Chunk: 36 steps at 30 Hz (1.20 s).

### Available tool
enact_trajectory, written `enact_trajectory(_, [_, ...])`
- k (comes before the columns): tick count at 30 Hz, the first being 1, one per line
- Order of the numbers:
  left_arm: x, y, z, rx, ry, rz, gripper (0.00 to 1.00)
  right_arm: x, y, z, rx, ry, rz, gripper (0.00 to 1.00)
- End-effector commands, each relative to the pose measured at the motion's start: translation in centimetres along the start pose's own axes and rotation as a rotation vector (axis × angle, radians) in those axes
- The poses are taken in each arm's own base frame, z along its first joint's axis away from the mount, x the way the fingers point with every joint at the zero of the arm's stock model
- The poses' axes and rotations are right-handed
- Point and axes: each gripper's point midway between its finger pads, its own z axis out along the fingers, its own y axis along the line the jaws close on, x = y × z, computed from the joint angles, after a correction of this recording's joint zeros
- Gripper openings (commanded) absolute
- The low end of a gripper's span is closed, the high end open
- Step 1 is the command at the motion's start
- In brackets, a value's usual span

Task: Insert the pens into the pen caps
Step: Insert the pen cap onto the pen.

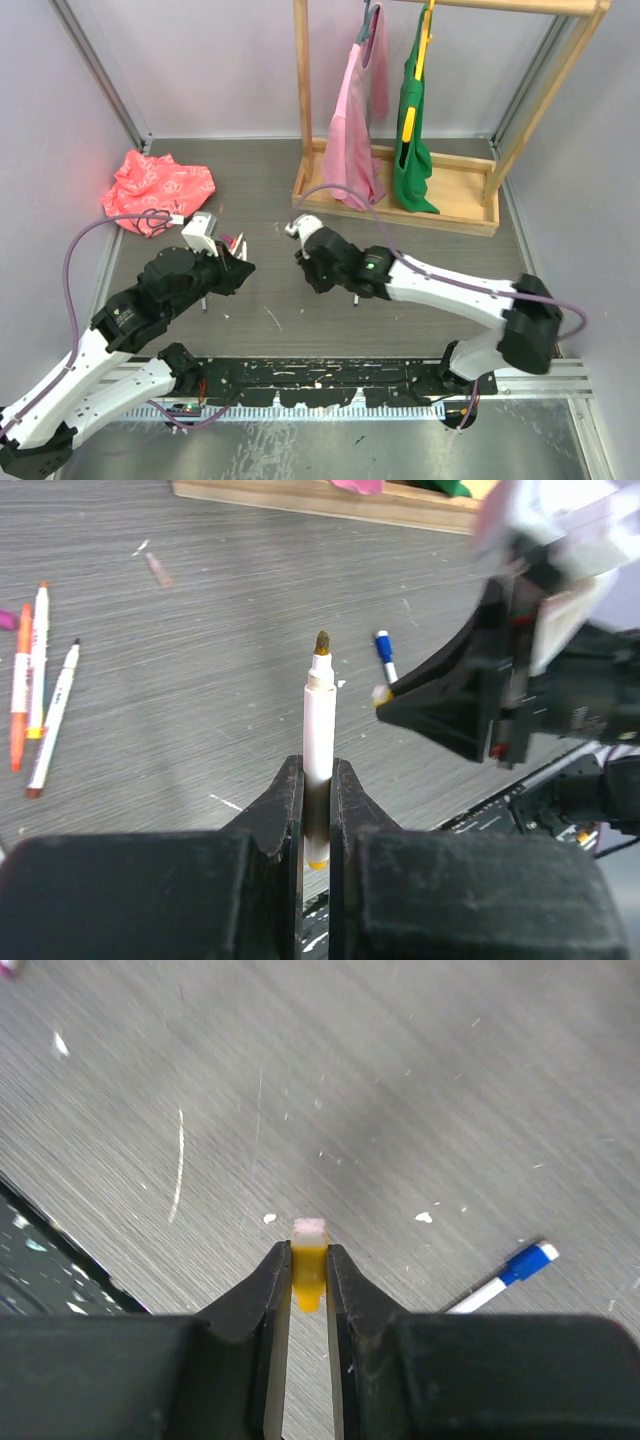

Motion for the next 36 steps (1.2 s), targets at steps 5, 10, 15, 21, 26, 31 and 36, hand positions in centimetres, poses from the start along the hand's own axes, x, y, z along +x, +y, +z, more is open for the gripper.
enact_trajectory(5, [-0.7,-4.7,1.9,0.194,0.014,-0.106,0.00,-7.4,-4.4,-8.9,0.056,-0.544,0.382,0.00])
enact_trajectory(10, [-0.7,-6.4,3.2,0.276,0.007,-0.137,0.00,-8.5,-5.5,-13.3,-0.042,-0.750,0.559,0.00])
enact_trajectory(15, [-0.5,-7.6,4.4,0.289,0.052,-0.140,0.00,-8.8,-4.8,-16.3,-0.165,-0.850,0.629,0.00])
enact_trajectory(21, [2.0,-12.4,5.3,0.348,0.092,-0.047,0.00,-8.8,-4.6,-19.9,-0.301,-0.997,0.729,0.00])
enact_trajectory(26, [3.2,-15.7,5.0,0.445,0.088,-0.003,0.00,-8.2,-4.6,-22.5,-0.428,-1.129,0.814,0.00])
enact_trajectory(31, [3.0,-17.1,4.5,0.523,0.068,0.035,0.00,-8.0,-4.3,-23.7,-0.490,-1.178,0.816,0.00])
enact_trajectory(36, [2.7,-17.7,4.0,0.562,0.060,0.082,0.00,-8.4,-3.3,-23.9,-0.540,-1.168,0.779,0.00])
